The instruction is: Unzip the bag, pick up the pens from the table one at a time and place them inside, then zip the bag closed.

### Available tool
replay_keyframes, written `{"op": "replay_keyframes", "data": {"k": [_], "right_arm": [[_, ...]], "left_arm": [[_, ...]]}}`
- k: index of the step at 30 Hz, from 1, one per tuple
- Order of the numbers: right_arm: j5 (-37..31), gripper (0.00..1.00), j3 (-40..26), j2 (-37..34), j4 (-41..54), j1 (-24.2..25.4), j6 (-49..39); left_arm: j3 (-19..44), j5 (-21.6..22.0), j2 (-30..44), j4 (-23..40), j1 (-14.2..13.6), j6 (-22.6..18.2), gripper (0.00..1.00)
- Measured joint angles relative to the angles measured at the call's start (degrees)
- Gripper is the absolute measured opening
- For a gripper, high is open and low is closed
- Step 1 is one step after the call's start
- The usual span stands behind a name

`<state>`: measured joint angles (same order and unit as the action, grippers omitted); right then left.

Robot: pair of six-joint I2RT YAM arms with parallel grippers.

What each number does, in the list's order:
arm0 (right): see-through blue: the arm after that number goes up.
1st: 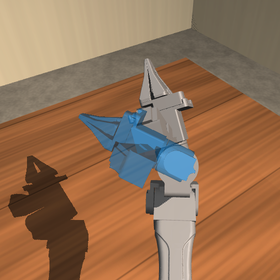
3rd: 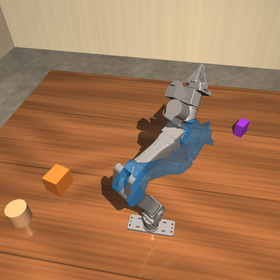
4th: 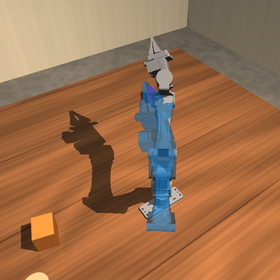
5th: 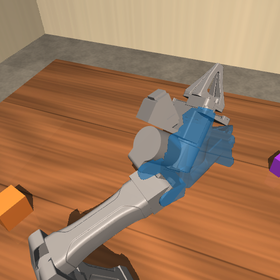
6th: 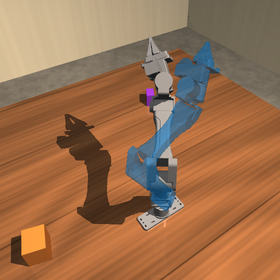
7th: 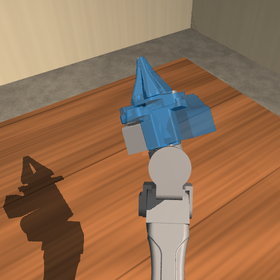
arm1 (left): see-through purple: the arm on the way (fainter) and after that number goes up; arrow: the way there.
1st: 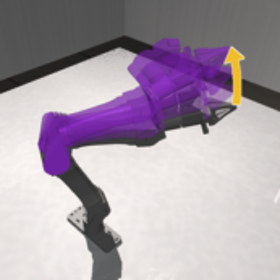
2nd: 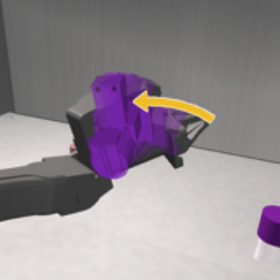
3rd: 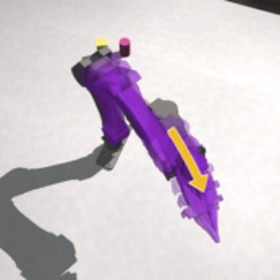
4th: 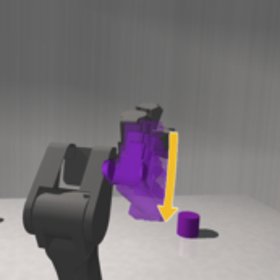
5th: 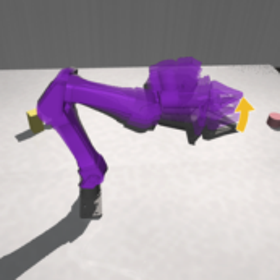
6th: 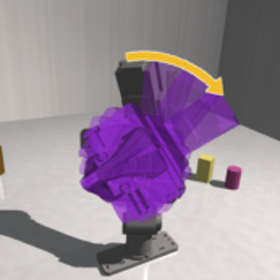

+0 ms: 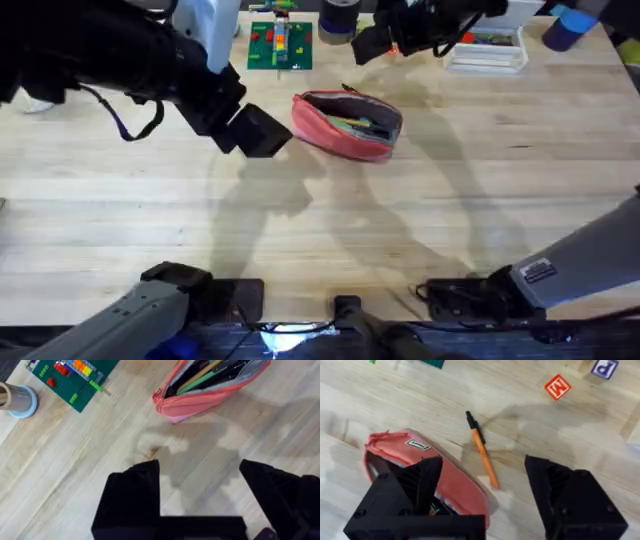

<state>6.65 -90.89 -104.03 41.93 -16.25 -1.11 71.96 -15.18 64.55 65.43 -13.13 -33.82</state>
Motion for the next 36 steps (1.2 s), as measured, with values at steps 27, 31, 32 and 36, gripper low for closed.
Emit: {"op": "replay_keyframes", "data": {"k": [27,31,32,36], "right_arm": [[1.81,0.996,0.0,-10.47,-0.45,-3.34,6.52],[2.0,0.996,0.0,-11.69,-0.83,-3.51,6.76],[1.98,0.996,0.0,-11.75,-1.4,-3.5,6.76],[1.95,0.996,0.0,-11.75,-4.04,-3.32,6.76]], "left_arm": [[0.0,0.0,0.0,0.0,0.0,0.0,0.993],[0.0,0.0,0.0,0.0,0.0,0.0,0.993],[0.0,0.0,0.0,0.0,0.0,0.0,0.993],[0.0,0.0,0.0,0.0,0.0,0.0,0.994]]}}
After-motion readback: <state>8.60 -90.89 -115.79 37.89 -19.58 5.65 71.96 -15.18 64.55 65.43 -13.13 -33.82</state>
